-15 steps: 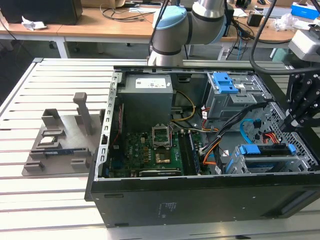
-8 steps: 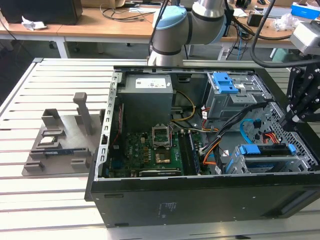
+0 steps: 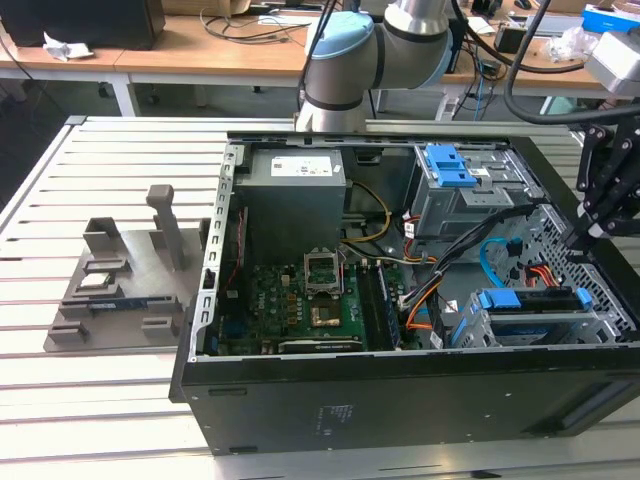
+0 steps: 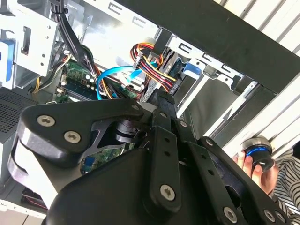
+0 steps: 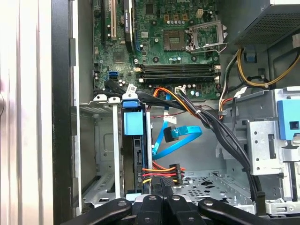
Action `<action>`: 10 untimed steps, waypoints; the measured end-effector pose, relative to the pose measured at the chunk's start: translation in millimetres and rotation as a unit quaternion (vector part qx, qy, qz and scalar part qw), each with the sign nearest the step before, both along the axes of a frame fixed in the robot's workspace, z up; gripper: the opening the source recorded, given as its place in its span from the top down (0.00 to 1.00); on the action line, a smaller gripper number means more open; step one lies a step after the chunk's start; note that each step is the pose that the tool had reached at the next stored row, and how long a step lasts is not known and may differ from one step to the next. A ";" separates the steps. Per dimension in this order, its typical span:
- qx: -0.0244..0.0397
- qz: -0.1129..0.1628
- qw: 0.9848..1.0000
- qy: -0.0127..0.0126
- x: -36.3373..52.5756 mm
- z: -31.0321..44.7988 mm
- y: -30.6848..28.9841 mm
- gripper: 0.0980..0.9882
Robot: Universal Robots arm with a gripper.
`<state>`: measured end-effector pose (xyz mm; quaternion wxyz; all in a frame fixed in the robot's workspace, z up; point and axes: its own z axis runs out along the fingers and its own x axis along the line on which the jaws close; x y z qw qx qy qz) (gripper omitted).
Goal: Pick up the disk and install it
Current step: 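Insert the first disk wire, then insert the second disk wire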
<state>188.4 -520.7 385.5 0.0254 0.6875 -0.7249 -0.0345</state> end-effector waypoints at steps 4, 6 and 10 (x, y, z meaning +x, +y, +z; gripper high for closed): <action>0.000 0.000 1.000 0.000 0.0 0.2 0.0 0.99; 0.000 0.000 1.000 0.000 0.0 0.2 0.0 0.99; 0.000 0.000 1.000 0.000 0.0 0.3 0.0 0.99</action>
